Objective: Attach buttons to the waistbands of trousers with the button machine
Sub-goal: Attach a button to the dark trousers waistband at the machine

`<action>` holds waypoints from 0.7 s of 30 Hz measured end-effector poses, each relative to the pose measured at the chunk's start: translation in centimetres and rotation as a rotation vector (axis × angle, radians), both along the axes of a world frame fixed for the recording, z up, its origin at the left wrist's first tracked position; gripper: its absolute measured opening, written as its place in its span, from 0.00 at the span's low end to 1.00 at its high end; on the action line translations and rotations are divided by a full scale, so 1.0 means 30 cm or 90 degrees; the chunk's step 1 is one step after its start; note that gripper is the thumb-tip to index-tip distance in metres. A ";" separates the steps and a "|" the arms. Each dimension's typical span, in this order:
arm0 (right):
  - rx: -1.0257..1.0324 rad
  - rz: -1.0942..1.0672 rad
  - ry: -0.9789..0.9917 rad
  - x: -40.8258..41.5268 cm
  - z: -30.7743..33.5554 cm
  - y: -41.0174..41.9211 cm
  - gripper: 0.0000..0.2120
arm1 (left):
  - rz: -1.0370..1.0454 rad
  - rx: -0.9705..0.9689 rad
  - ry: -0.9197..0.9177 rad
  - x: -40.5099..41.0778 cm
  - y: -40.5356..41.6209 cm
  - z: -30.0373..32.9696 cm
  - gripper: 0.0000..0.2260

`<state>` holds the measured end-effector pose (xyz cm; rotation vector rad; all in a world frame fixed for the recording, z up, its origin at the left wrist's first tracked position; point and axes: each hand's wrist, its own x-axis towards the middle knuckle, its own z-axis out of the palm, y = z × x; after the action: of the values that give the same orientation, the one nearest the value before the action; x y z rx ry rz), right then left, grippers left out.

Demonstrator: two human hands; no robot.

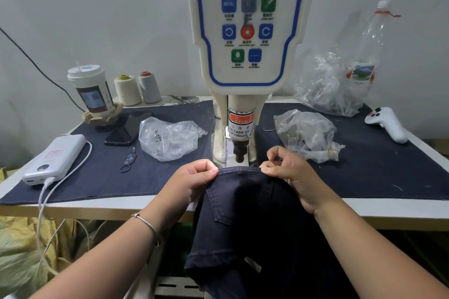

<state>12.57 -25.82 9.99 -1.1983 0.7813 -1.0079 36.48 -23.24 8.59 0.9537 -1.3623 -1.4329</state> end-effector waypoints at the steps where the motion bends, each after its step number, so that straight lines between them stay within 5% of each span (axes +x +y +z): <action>1: 0.012 0.008 -0.022 0.000 -0.007 0.001 0.12 | -0.002 0.002 0.003 0.000 -0.002 -0.002 0.09; 9: 0.065 0.039 -0.150 0.008 -0.033 0.004 0.11 | 0.000 0.000 -0.015 0.002 -0.011 -0.018 0.09; 21: 0.070 0.029 -0.127 0.005 -0.042 -0.007 0.11 | 0.042 0.020 -0.030 -0.007 -0.009 -0.018 0.07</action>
<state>12.72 -26.02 8.73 -1.0001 0.6401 -1.0165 36.25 -23.53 8.05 1.0501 -1.3342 -1.3943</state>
